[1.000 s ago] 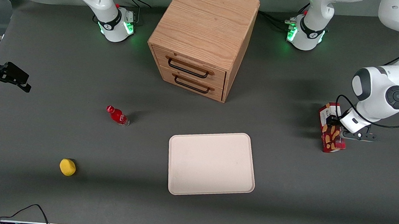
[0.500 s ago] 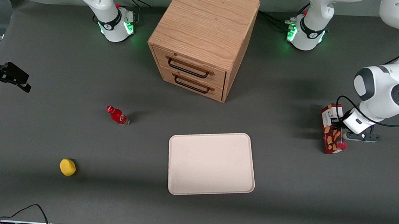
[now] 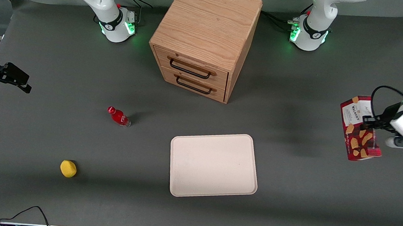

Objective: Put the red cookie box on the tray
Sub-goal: 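Lift the red cookie box and carry it toward the white tray, then lower the box onto the tray edge and open the left gripper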

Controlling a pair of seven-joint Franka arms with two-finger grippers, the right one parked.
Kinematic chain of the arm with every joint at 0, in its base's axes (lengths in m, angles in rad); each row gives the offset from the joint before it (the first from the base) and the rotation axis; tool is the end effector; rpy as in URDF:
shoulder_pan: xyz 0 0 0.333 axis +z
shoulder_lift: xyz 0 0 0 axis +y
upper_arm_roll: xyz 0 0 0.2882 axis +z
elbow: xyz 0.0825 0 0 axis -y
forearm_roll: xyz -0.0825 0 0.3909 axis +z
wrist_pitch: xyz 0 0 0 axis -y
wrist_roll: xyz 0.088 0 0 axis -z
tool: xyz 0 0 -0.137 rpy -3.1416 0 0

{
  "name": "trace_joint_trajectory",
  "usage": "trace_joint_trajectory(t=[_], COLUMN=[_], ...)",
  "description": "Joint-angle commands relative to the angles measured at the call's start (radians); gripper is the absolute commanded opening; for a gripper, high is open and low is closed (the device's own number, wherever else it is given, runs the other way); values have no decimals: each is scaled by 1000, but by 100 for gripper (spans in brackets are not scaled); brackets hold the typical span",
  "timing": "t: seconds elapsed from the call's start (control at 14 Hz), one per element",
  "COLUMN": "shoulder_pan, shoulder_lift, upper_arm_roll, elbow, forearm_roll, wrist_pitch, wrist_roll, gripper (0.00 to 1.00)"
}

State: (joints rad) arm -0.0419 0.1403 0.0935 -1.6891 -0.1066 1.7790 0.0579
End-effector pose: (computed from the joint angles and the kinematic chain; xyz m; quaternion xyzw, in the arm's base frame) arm 0.6020 0.0167 0.4462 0.9986 0.0089 -0.0223 0.0466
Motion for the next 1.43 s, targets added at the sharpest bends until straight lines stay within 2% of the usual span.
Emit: trace_joint_trajectory(t=[0.0, 0.21, 0.36, 0.5, 0.64, 0.79, 1.07, 1.14, 1.21, 1.36], shoulder_pan=[-12, -15, -23, -30, -49, -58, -61, -58, -50, -24], shoulder_lift=[103, 227, 327, 434, 520, 577, 587, 591, 584, 549], upper_arm_roll=[-128, -329, -435, -503, -515, -515, -508, -508, -508, -508], elbow=[233, 319, 347, 344, 324, 277, 158, 158, 160, 169], forearm_roll=[-5, 13, 105, 210, 303, 358, 389, 389, 389, 387], wrist_pitch=[-131, -92, 30, 179, 294, 390, 565, 566, 553, 516], wrist_roll=[-216, -523, -648, -732, -759, -762, -809, -819, -820, -810], gripper=[0, 0, 0, 0, 0, 0, 2, 95, 100, 100])
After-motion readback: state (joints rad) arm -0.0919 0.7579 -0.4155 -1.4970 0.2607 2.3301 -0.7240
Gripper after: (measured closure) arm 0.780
